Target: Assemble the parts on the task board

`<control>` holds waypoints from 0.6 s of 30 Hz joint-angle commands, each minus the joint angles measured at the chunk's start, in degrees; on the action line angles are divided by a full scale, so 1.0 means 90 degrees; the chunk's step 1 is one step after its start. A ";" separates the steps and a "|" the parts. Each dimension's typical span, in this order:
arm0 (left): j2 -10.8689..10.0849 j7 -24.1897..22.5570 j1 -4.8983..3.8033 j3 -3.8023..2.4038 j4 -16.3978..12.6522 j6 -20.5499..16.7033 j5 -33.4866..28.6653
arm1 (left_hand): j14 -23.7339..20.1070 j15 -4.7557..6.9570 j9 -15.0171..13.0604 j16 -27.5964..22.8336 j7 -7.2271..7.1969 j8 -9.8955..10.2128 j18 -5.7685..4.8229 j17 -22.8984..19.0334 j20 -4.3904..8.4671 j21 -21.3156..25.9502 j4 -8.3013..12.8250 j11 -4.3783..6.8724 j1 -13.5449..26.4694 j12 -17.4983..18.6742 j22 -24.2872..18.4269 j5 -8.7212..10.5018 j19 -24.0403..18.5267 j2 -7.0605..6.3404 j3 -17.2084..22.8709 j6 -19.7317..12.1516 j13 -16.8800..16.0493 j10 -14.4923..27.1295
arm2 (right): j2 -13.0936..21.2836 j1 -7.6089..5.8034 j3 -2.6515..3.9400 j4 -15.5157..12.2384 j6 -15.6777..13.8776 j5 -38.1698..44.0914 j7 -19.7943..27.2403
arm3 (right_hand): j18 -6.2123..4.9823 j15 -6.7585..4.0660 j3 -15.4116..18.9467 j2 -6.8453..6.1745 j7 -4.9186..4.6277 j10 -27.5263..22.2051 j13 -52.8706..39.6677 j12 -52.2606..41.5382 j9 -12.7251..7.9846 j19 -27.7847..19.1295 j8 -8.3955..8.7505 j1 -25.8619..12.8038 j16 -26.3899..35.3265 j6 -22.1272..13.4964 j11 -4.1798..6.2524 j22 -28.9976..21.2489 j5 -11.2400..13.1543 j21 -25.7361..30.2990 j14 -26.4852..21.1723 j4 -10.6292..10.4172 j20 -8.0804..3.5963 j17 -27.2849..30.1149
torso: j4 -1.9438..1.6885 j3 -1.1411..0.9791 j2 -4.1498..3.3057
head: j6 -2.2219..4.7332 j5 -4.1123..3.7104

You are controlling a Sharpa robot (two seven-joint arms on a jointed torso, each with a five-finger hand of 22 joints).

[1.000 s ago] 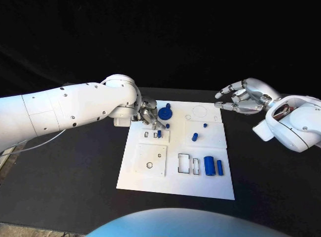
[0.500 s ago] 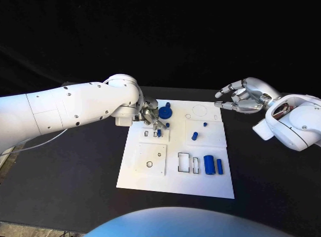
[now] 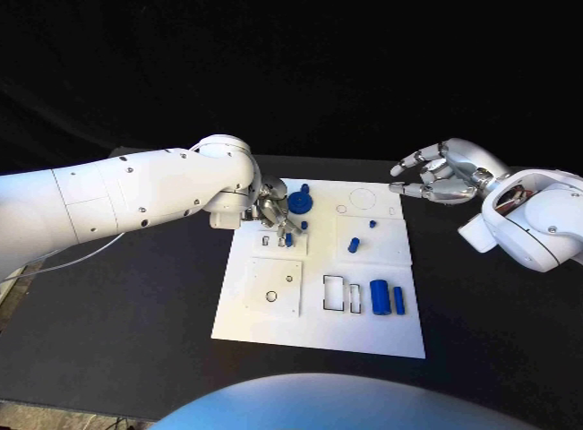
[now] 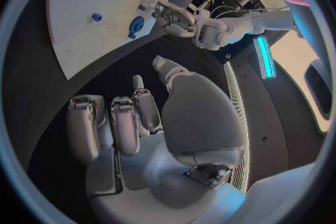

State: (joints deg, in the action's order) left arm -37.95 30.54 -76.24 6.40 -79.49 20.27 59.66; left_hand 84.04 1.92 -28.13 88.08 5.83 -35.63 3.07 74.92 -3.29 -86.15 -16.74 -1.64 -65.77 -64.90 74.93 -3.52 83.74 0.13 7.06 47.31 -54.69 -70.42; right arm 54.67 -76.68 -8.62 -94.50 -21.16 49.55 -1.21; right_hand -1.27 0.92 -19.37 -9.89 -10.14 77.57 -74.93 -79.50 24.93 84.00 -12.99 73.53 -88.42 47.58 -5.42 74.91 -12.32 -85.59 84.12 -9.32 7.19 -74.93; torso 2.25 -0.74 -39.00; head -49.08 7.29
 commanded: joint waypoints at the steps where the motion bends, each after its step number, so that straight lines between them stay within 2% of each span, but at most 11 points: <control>1: 0.0025 0.0013 0.0005 0.0005 0.0013 0.0139 -0.0098 | 0.0556 0.0029 -0.0013 0.0026 0.0008 -0.0029 -0.0130 0.1314 -0.0013 -0.0044 0.0003 0.0014 -0.0092 0.0011 0.0576 0.0018 0.0224 -0.0008 0.0045 -0.0043 0.0008 0.0037 | -0.0007 0.0005 -0.0001 -0.0001 0.0089 0.0075 -0.0008 | -0.0036 0.0023 0.0012 0.0022 0.0010 -0.0038 -0.0056 0.0023 -0.0004 0.0214 0.0007 -0.0010 0.0041 0.0055 0.0014 0.1234 -0.0026 0.0041 0.0513 -0.0033 0.0010 -0.1114 | 0.0000 -0.0002 0.0003 | -0.0013 -0.0002; 13: 0.0045 0.0011 0.0009 0.0012 0.0018 0.0152 -0.0180 | 0.0557 0.0038 -0.0073 0.0028 -0.0004 -0.0094 -0.0134 0.1319 -0.0007 -0.0053 0.0007 0.0025 -0.0326 -0.0011 0.0602 0.0016 0.0231 -0.0013 0.0202 -0.0051 0.0002 0.0031 | -0.0027 0.0014 -0.0001 0.0018 0.0100 0.0061 -0.0018 | -0.0038 0.0022 0.0010 0.0028 0.0010 -0.0044 -0.0050 0.0029 -0.0005 0.0210 0.0008 -0.0003 0.0043 0.0055 0.0015 0.1229 -0.0031 0.0048 0.0511 -0.0035 0.0009 -0.1109 | -0.0006 -0.0005 0.0005 | -0.0027 -0.0002; 18: 0.0052 0.0010 0.0009 0.0013 0.0019 0.0113 -0.0293 | 0.0562 0.0064 -0.0145 0.0034 -0.0034 -0.0158 -0.0135 0.1332 0.0015 -0.0058 0.0009 0.0054 -0.0656 -0.0022 0.0616 0.0019 0.0232 0.0002 0.0591 -0.0075 0.0006 0.0027 | -0.0032 0.0017 -0.0001 0.0032 0.0107 0.0048 -0.0023 | -0.0038 0.0022 0.0010 0.0028 0.0010 -0.0044 -0.0050 0.0029 -0.0005 0.0210 0.0008 -0.0003 0.0043 0.0055 0.0015 0.1229 -0.0031 0.0048 0.0511 -0.0035 0.0009 -0.1109 | -0.0001 -0.0004 0.0003 | -0.0029 -0.0001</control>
State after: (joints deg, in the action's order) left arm -37.66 30.61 -76.16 6.52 -79.27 20.67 58.43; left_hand 83.90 2.05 -29.37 88.08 5.51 -36.92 2.15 74.91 -3.29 -86.37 -16.64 -1.44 -71.45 -64.90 74.92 -3.52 83.74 0.13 12.21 46.99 -54.69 -70.23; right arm 54.45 -76.58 -8.63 -94.24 -21.10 49.59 -1.32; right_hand -1.26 0.92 -19.38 -9.89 -10.14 77.57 -74.92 -79.50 24.93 84.00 -12.99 73.53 -88.42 47.58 -5.42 74.91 -12.31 -85.36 84.12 -9.32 7.19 -74.92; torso 2.20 -0.78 -38.96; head -49.32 7.26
